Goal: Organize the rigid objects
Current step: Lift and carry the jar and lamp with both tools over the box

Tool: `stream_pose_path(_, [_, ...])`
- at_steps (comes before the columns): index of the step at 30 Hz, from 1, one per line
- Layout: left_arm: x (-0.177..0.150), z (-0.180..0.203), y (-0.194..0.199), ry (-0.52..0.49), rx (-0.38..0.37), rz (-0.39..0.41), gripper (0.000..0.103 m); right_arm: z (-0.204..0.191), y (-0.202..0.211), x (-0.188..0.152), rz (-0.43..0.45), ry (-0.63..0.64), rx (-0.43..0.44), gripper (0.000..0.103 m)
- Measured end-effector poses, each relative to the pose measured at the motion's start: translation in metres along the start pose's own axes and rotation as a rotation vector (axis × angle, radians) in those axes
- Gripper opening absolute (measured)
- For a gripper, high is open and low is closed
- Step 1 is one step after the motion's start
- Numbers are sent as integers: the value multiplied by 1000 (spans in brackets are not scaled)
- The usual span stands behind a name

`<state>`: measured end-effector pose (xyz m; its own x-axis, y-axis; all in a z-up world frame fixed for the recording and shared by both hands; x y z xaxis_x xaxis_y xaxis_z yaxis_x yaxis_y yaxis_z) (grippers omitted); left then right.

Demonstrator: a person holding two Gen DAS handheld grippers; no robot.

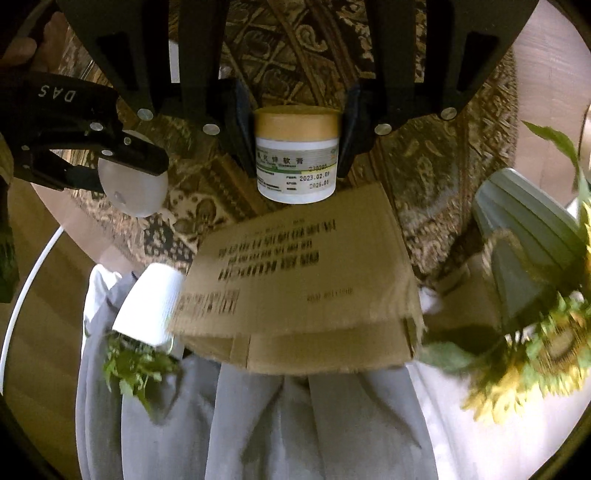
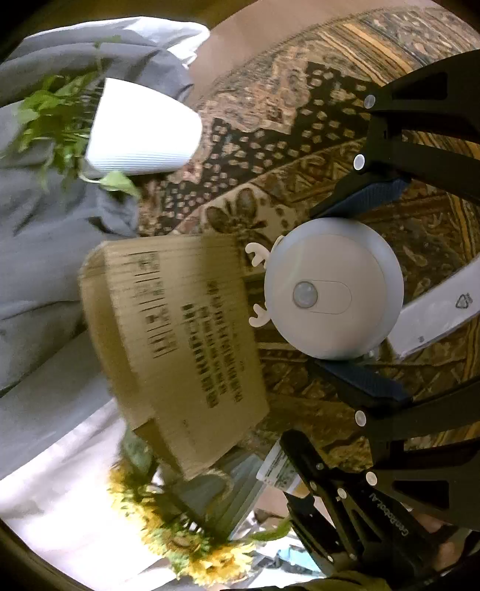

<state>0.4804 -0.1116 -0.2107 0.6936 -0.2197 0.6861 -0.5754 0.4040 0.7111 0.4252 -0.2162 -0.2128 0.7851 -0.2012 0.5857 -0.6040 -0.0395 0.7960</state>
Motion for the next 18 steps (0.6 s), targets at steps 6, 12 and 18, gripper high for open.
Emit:
stream_pose_path(6, [20,4,20,3,5,56,40,-1,14,19,62,18,8,75])
stream_pose_path(12, [43,6,38,2,8,120,40,-5,30,40,126,33,24,75])
stream_pose_path(18, [71,7,55,-20,24,195,40,-9,44,66,187,43,38,75])
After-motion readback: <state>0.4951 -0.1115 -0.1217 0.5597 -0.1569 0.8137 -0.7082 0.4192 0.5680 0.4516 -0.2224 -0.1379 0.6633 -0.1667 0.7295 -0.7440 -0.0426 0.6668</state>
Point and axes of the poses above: each gripper's, at about its wrist camera, not at the fingertips, and y roughly against the way its jaws point, z to its right, x to its top, the point moved 10 cm from there along -y, roughly the way its jaws point, and after that the axes turned 7 degrees about y, right-handed, at the moved point
